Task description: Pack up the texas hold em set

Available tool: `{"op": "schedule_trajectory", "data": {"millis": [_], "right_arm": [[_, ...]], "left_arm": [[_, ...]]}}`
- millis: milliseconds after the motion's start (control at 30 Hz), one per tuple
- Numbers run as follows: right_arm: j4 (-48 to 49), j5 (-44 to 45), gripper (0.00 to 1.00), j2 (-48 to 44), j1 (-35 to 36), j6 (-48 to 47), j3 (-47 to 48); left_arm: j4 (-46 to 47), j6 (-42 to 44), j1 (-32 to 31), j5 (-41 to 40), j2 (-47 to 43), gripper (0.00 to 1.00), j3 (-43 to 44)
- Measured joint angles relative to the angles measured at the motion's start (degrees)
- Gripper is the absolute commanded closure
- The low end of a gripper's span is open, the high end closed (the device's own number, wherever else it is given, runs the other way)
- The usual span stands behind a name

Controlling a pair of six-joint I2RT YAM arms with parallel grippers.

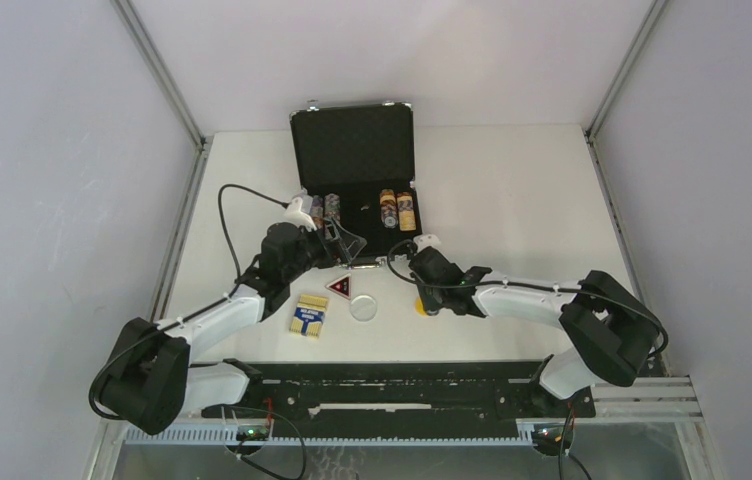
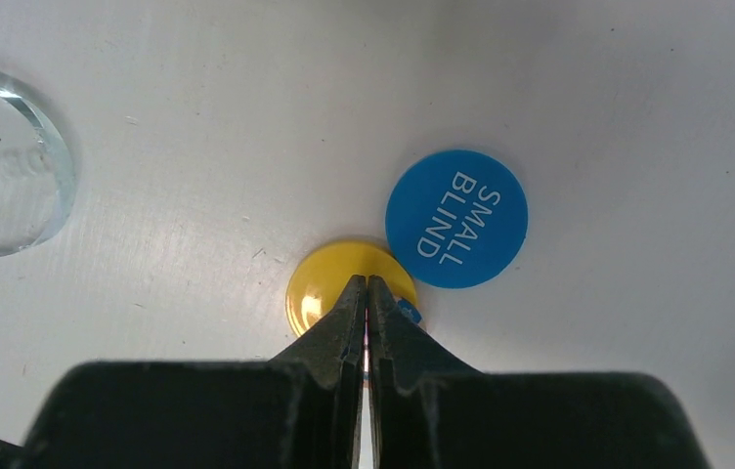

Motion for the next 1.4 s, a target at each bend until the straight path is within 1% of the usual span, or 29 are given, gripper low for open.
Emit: {"op": "schedule_trajectory", "data": {"millis": [233, 300, 333, 400, 433, 500, 533, 633, 733, 900, 1067, 1400], "right_arm": [[-0.7, 0.2, 0.91, -1.1, 0.5, 0.6, -0.6], [-1.0, 0.3, 0.81, -1.8, 0.7, 0.7, -0.8], [-1.2, 0.4, 0.74, -2.4, 0.7, 0.7, -0.9], [-1.2, 0.7, 0.56, -3.6, 0.7, 1.0, -0.9], [-1.3, 1.0, 0.49, -4.3, 0.8, 0.9, -0.9], [-1.2, 1.6, 0.31, -5.7, 0.9, 0.8, -0.9], [-1.2, 1.7, 0.26, -6.3, 1.0, 0.8, -0.9], [-1.8, 2.1, 0.19, -7.8, 1.1, -0.5, -0.9], [-3.7, 1.8, 0.18, -8.2, 1.0, -1.7, -0.9], [-7.8, -2.6, 0.20, -7.8, 0.3, -4.5, -0.3], [-10.8, -4.5, 0.22, -4.1, 0.4, -6.4, 2.9], [-14.9, -4.9, 0.26, 1.9, 0.6, -7.3, 6.4]], "left_arm": [[0.0, -0.1, 0.0, 0.1, 0.1, 0.15, 0.0], [0.0, -0.1, 0.0, 0.2, 0.1, 0.16, 0.0], [0.0, -0.1, 0.0, 0.2, 0.1, 0.15, 0.0], [0.0, -0.2, 0.0, 0.2, 0.1, 0.16, 0.0], [0.0, -0.3, 0.0, 0.2, 0.1, 0.15, 0.0], [0.0, -0.4, 0.0, 0.2, 0.1, 0.16, 0.0], [0.0, -0.4, 0.0, 0.2, 0.1, 0.15, 0.0], [0.0, -0.4, 0.0, 0.2, 0.1, 0.15, 0.0], [0.0, -0.4, 0.0, 0.2, 0.1, 0.15, 0.0], [1.1, -0.5, 0.0, 1.0, 0.9, 0.15, 0.0], [1.4, -0.5, 0.0, 1.7, 1.2, 0.15, 0.0], [1.4, -0.4, 0.0, 1.7, 1.2, 0.15, 0.0]]}}
